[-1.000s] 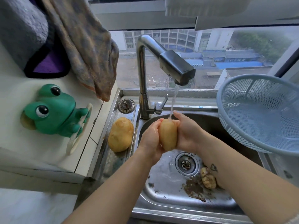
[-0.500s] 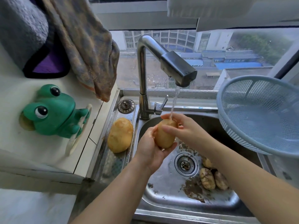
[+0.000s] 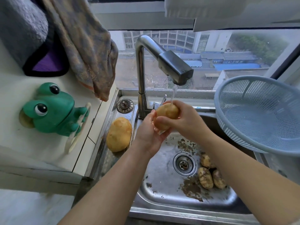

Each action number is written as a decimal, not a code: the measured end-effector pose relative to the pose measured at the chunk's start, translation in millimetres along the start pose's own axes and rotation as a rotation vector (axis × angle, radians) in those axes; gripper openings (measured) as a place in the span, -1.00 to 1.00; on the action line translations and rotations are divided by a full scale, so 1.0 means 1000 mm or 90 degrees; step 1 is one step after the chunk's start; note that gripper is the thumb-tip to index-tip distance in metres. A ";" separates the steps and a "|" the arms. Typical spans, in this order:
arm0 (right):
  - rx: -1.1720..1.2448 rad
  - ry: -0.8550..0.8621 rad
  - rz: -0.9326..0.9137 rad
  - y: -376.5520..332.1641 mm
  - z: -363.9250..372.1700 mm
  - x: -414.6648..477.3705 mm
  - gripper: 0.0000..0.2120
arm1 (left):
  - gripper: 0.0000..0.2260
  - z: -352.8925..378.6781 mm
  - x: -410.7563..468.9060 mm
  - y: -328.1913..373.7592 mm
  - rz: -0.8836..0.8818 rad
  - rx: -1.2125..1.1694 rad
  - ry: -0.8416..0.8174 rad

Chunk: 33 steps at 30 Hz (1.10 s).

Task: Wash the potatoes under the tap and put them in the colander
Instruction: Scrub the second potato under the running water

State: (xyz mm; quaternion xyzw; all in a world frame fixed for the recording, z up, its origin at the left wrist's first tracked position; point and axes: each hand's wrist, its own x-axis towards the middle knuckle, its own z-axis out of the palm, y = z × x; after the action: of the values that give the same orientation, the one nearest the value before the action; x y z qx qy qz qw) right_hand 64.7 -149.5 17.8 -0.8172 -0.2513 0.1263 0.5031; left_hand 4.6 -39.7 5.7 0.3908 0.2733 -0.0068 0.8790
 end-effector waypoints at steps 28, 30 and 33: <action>0.214 -0.195 0.337 0.043 0.128 -0.042 -0.78 | -0.52 -0.136 -0.054 -0.031 0.235 1.049 0.139; 0.113 -0.199 0.286 0.037 0.147 -0.036 -0.72 | -0.54 -0.157 -0.061 -0.029 0.231 1.047 0.196; 0.020 -0.190 0.243 0.033 0.170 -0.030 -0.66 | -0.57 -0.176 -0.063 -0.031 0.240 1.043 0.260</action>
State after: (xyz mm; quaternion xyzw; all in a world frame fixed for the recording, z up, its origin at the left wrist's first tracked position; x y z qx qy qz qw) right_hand -29.9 -48.7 -91.1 -0.8143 -0.1621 0.3419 0.4401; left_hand -139.8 47.2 -80.4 0.9335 0.2657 0.0147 0.2404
